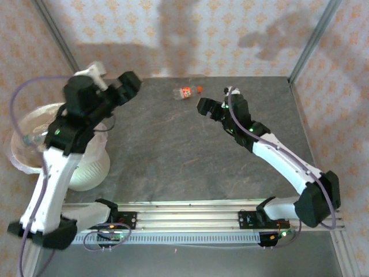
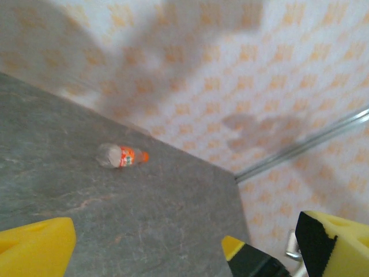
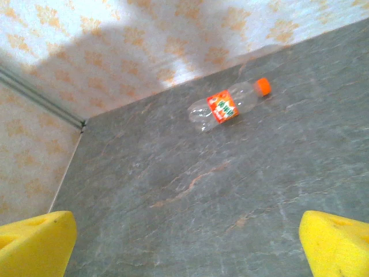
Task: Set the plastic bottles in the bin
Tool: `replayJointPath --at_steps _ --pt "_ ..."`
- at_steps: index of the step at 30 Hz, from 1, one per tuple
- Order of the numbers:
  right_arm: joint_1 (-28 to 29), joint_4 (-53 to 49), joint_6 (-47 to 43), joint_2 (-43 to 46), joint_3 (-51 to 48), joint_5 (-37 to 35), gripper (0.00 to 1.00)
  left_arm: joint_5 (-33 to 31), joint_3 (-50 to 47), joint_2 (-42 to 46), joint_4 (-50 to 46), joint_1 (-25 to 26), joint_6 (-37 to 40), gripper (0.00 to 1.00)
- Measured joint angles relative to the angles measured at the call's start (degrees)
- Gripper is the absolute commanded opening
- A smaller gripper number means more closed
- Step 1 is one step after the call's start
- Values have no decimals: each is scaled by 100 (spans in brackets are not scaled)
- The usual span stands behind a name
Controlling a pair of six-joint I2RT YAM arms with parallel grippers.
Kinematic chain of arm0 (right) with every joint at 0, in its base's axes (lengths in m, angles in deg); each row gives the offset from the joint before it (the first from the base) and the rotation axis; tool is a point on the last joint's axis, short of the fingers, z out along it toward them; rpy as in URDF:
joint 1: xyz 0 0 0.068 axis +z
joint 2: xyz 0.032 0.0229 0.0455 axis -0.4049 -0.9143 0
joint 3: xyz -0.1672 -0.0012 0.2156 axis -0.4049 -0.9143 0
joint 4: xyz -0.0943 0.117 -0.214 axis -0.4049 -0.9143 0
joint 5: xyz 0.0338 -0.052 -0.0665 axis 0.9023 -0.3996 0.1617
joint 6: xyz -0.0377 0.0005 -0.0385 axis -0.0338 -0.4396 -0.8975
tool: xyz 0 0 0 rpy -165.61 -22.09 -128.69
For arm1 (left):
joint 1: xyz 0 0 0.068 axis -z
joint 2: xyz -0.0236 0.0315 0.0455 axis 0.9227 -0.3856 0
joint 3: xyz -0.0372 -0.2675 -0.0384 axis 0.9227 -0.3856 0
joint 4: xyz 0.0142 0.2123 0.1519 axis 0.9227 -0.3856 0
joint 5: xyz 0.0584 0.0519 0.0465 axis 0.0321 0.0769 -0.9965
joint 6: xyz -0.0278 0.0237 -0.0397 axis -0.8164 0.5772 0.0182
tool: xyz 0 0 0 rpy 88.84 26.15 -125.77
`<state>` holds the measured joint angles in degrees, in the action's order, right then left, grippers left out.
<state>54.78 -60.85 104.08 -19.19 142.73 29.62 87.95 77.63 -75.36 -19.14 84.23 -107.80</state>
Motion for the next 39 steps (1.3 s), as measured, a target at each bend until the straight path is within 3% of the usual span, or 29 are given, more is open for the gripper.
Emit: replayJointPath --at_steps 6,13,18,28,32,39 --pt "-181 -9 48 920 -697 -352 99 -382 1067 -2085 0 579 568 100" --pt "-352 -431 -13 1829 -1281 -699 99 -476 2614 -4437 -153 634 1399 100" --pt "-411 -734 -177 2144 -1355 -833 99 -699 3429 -5803 -85 632 2610 100" --pt "-411 -1261 -614 2334 -1355 -925 99 28 4339 -7449 299 275 4269 100" --pt "-411 -1394 -741 2387 -1355 -1051 99 247 5195 -8181 317 125 4828 100" --pt "-411 -1447 -826 2387 -1370 -1235 99 470 6314 -9189 271 129 5287 100"
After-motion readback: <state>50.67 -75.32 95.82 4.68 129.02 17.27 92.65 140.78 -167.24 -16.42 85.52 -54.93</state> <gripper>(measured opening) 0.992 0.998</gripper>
